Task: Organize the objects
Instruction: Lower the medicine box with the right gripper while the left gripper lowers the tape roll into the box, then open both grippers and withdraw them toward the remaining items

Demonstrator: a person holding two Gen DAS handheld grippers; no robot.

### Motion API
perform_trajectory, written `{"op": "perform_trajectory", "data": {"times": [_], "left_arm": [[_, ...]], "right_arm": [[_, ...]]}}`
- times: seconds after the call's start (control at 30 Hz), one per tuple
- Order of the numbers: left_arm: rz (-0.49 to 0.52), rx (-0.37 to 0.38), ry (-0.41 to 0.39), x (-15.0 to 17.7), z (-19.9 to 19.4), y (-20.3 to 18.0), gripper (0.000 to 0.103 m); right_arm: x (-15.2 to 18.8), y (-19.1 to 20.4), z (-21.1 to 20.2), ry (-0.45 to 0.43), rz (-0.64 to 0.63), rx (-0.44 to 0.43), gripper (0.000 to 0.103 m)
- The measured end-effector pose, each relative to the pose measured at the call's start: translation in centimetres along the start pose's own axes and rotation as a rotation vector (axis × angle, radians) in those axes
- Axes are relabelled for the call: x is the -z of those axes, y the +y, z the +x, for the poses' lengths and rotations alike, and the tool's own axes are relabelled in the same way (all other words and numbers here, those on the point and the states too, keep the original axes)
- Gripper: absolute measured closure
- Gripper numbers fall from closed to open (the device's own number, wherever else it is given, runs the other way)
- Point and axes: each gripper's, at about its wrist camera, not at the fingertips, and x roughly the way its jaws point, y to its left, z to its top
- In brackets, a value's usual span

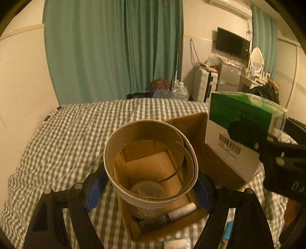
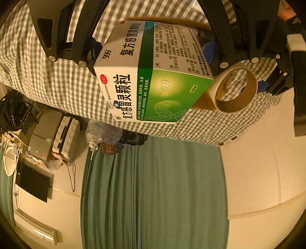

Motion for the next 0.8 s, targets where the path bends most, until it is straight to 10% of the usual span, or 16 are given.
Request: {"op": "perform_trajectory", "data": {"times": [0.33, 0.43, 0.8], "left_arm": [[0.008, 0.027, 0.014, -0.4, 3.3, -0.5, 0.018], [0.025, 0.006, 0.017, -0.3, 2.8, -1.2, 0.003], [-0.021, -0.003, -0.035, -0.8, -8.4, -1.9, 0.000]], "right_arm": [[-0.5, -1.8, 4.7, 0.047, 0.098, -0.099, 0.013], [-0.5, -1.5, 3.5, 0.012, 0.080, -0.072, 0.005], [-2.6, -1.6, -9.5, -0.081, 0.020, -0.030, 0.004]]}}
